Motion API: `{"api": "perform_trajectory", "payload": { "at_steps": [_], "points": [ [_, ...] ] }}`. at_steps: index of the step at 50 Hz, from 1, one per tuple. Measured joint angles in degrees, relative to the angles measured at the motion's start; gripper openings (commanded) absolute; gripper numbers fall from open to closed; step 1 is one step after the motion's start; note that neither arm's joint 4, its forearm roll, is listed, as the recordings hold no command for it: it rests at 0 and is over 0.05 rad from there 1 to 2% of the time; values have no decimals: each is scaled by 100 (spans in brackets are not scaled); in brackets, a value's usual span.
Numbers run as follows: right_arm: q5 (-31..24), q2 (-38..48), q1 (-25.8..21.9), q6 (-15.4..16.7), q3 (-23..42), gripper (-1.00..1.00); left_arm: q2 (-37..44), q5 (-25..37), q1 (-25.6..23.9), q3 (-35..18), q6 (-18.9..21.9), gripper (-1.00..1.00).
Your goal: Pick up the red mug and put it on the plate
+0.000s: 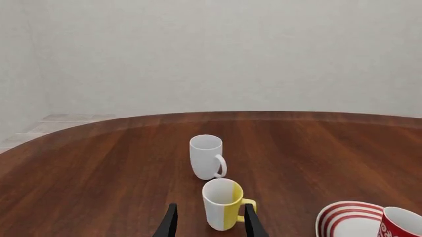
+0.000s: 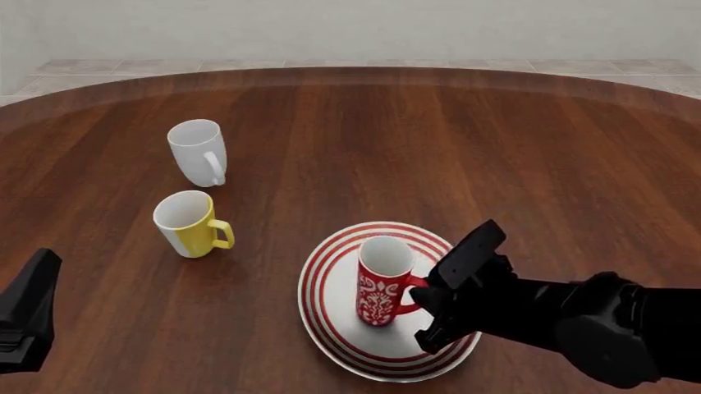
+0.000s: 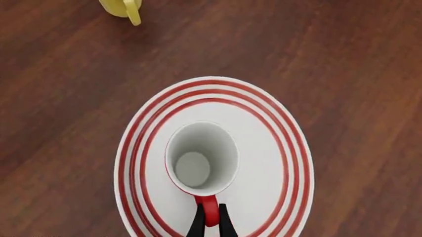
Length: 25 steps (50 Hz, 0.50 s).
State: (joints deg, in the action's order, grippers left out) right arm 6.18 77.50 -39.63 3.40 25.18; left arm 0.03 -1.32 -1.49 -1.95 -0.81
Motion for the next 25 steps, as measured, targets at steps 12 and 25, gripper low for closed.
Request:
{"api": "perform_trajectory", "payload": {
  "at_steps": [12,25],
  "points": [
    [171,45,-10,-66,-26,100,0,0,5,-8,-10,100],
    [250,251,-129,-258,-32,100,0,-17,12,3,-26,100]
  ]
}}
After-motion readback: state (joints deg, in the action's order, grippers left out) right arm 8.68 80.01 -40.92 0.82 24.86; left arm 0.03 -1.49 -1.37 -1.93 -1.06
